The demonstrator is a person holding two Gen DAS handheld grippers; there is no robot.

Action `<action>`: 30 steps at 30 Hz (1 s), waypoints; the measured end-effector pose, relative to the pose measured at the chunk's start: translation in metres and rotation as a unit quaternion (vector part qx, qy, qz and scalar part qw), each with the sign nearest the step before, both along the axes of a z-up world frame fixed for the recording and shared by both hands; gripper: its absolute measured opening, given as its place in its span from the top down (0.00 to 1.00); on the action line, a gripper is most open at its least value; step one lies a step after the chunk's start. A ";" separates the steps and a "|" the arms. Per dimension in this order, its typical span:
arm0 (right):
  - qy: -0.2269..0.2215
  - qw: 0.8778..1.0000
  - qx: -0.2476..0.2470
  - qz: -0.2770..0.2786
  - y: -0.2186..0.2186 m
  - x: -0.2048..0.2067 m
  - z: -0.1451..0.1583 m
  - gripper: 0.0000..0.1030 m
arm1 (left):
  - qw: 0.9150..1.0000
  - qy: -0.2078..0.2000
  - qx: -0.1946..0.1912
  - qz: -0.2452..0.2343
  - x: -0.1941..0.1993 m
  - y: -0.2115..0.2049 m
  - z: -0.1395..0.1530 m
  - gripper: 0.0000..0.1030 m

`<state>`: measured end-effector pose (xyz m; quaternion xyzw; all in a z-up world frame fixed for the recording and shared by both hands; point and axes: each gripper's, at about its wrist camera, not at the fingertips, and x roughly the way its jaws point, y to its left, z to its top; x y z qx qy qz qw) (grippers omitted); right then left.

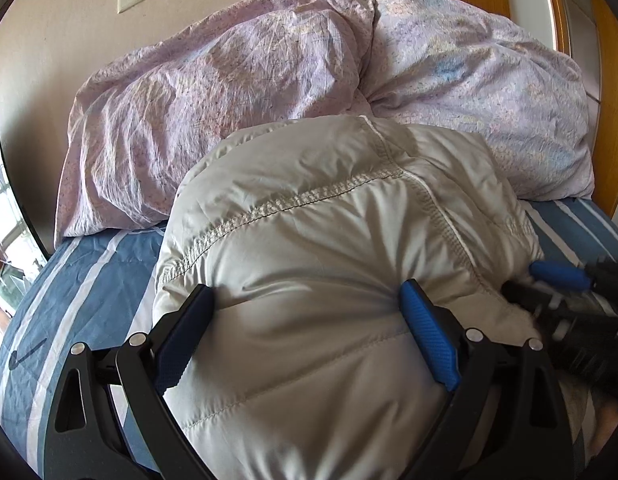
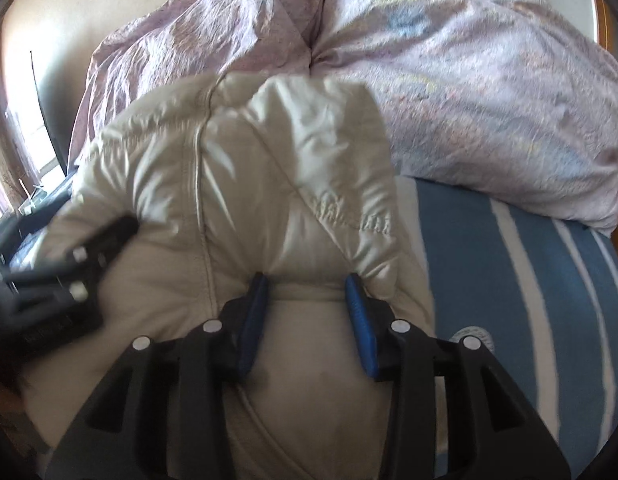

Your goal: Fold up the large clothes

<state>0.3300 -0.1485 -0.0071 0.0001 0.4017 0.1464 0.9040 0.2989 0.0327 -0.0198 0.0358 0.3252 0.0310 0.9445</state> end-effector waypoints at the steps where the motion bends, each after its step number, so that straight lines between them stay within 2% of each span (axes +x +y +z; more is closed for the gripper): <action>1: -0.008 1.000 0.026 -0.004 -0.004 0.002 0.009 0.61 | 1.000 -0.001 -0.001 0.000 0.000 0.000 0.000 0.09; 4: -0.008 0.998 0.067 -0.019 -0.003 0.034 0.030 0.59 | 1.000 0.000 0.000 0.001 0.000 0.000 0.001 0.09; 6: -0.010 0.998 0.049 -0.023 0.006 0.050 0.030 0.59 | 1.000 -0.001 -0.001 0.001 0.000 0.000 0.001 0.09; 8: -0.005 0.999 0.024 -0.026 0.016 0.064 0.024 0.59 | 1.000 -0.002 -0.002 0.001 0.000 0.000 0.001 0.09; 11: 0.026 0.999 -0.001 -0.034 0.022 0.081 -0.003 0.56 | 1.000 -0.005 -0.003 -0.001 0.000 -0.001 0.001 0.08; 16: 0.013 0.999 0.005 -0.041 0.019 0.081 -0.027 0.55 | 1.000 -0.013 0.001 -0.003 0.002 -0.007 0.000 0.08; 20: 0.022 0.999 0.027 -0.041 0.013 0.085 -0.035 0.55 | 1.000 -0.016 0.013 0.001 0.003 -0.012 -0.001 0.08; 24: 0.022 0.999 0.025 -0.043 0.005 0.059 -0.018 0.53 | 1.000 -0.014 0.016 0.004 -0.004 -0.009 0.004 0.07; 30: 0.014 0.999 0.044 -0.015 -0.016 -0.010 0.012 0.52 | 1.000 -0.005 -0.028 -0.005 -0.037 0.005 0.026 0.07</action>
